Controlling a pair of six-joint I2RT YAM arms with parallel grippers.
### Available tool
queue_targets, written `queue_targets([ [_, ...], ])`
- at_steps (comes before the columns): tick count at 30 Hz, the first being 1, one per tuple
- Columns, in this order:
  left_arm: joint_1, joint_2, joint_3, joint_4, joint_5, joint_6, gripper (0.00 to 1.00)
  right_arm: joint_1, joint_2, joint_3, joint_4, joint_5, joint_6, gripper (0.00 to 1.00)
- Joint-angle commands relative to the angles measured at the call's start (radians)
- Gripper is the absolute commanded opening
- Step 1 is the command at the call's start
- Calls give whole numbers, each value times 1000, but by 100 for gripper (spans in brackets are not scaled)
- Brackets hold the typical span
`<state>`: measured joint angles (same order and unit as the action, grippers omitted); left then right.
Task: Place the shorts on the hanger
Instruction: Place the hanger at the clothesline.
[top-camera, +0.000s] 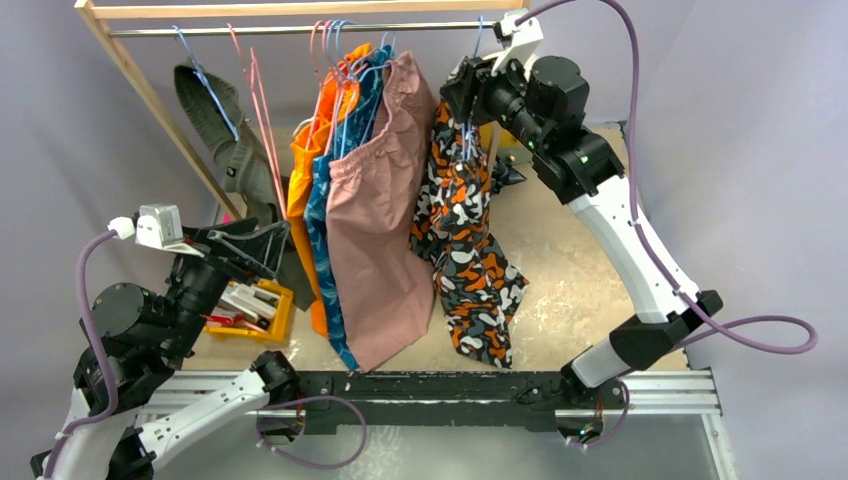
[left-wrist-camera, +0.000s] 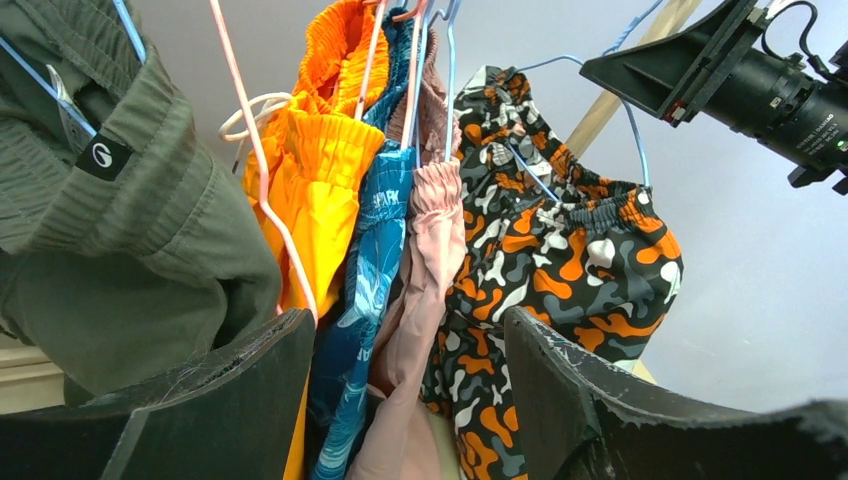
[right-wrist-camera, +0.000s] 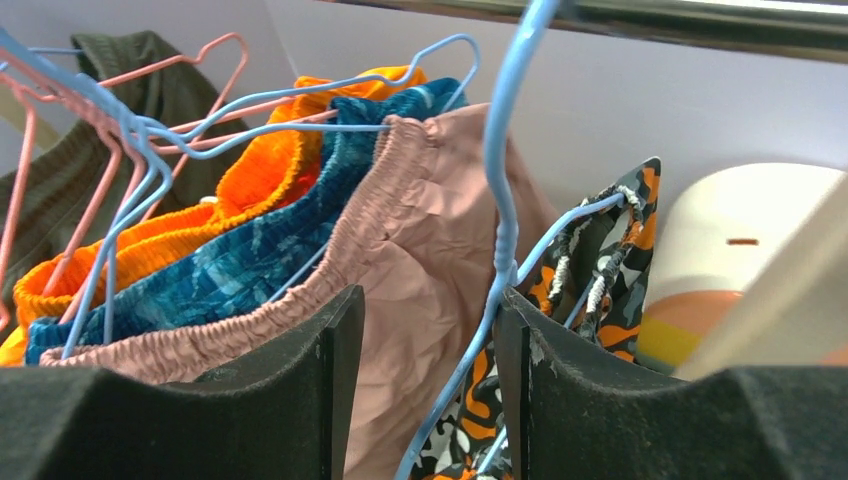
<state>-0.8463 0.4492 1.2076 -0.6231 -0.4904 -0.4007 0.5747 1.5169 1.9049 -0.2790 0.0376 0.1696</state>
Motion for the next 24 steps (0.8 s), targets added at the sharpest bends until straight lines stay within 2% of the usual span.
queue_targets([
  [1,4,-6,6,11,-30,15,69,-1,-5,62,49,-149,13,54],
  [7,4,5,-2,23,-76,16,69,-2,-138,-4,29,-190,-31,73],
  [12,4,27,11,4,-184,-40,72,-2,-327,-151,8,-122,-50,80],
  [15,3,52,43,-61,-258,-95,77,-1,-482,-323,51,-35,-38,83],
  [18,5,61,49,-122,-348,-214,77,-1,-628,-506,96,85,-17,93],
  [24,4,18,19,-234,-482,-434,78,-2,-829,-737,130,405,151,96],
])
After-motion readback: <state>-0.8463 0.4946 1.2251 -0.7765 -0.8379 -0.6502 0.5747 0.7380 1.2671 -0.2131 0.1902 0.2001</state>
